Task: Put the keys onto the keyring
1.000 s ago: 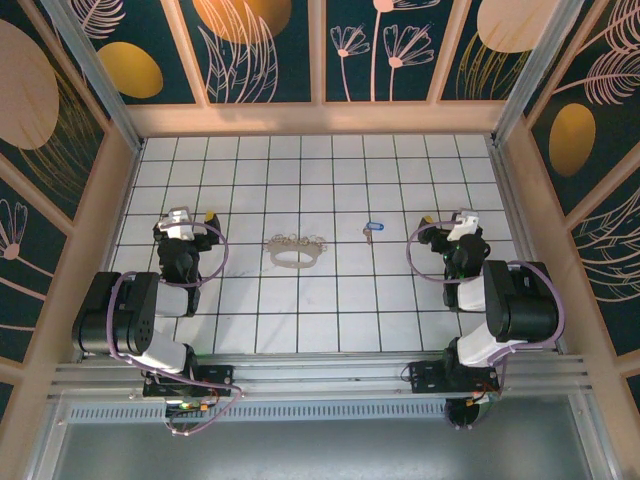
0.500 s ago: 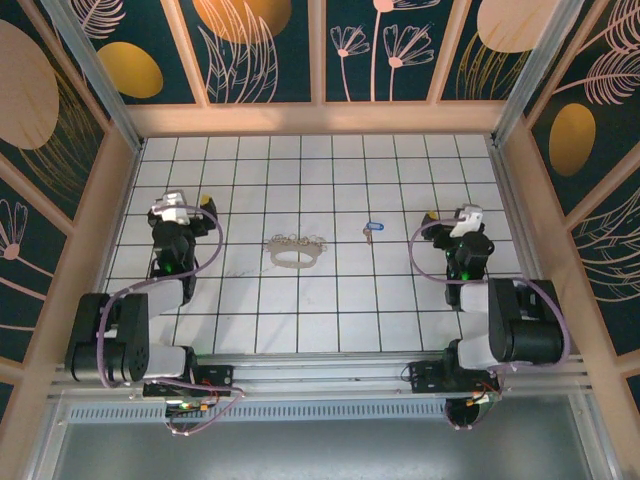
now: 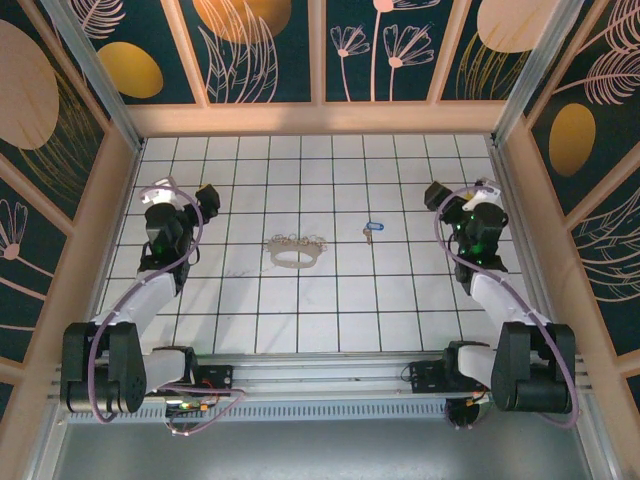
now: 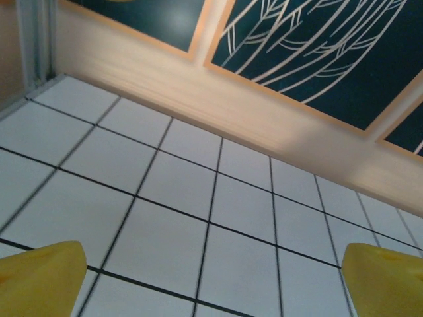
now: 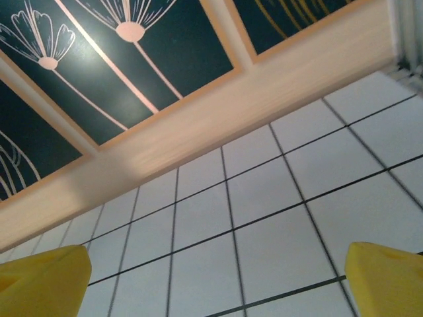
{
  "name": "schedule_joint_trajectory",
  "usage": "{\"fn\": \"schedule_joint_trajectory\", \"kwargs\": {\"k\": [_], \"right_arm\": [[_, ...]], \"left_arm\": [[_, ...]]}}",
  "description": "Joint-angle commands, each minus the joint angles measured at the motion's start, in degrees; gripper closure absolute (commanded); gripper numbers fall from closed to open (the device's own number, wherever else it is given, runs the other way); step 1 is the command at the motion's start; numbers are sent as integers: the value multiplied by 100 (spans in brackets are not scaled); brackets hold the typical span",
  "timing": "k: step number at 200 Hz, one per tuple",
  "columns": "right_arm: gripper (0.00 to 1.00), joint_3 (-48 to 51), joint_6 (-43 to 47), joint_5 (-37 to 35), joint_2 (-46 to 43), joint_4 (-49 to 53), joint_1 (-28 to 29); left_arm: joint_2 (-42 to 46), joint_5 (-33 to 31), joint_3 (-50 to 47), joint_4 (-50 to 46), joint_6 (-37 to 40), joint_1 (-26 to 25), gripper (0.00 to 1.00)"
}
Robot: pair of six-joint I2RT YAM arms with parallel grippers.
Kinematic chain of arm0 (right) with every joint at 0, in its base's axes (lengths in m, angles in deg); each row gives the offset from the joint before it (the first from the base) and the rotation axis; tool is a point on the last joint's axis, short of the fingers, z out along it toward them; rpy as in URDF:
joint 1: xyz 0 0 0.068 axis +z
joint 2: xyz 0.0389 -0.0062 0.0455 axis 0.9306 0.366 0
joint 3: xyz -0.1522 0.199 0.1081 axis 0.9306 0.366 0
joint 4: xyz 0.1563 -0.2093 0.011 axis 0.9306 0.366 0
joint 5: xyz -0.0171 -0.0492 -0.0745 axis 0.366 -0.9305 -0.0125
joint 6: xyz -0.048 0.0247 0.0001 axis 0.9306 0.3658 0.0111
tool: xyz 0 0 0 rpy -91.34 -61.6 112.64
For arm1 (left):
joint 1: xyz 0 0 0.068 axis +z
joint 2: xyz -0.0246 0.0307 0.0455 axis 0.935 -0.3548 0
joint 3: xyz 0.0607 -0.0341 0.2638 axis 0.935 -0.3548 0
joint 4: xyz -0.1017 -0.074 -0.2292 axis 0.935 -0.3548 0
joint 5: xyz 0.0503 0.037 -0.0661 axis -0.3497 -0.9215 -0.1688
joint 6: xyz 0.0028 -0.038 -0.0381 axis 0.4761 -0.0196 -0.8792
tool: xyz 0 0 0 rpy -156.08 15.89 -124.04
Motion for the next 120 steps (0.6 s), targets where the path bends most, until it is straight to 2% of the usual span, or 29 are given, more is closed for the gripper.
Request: {"fn": "schedule_joint_trajectory", "kwargs": {"k": [1,37,84,120], "right_arm": [[1,-284,-315,279,73,640,403],[5,-331,-188,282,456,788,1229],[14,-525,-306,521,1458,802,2169],[18,-630,-390,569,1968,649,2769]], "left_arm": [[-7,487,210,-423,-629,-177,1],[-292,493,350,-505,-775,-1041,1],[-881,328,245,-206,-1229,-2189,1],[-1359,550,-14,363,-1808,-2572,1]]}}
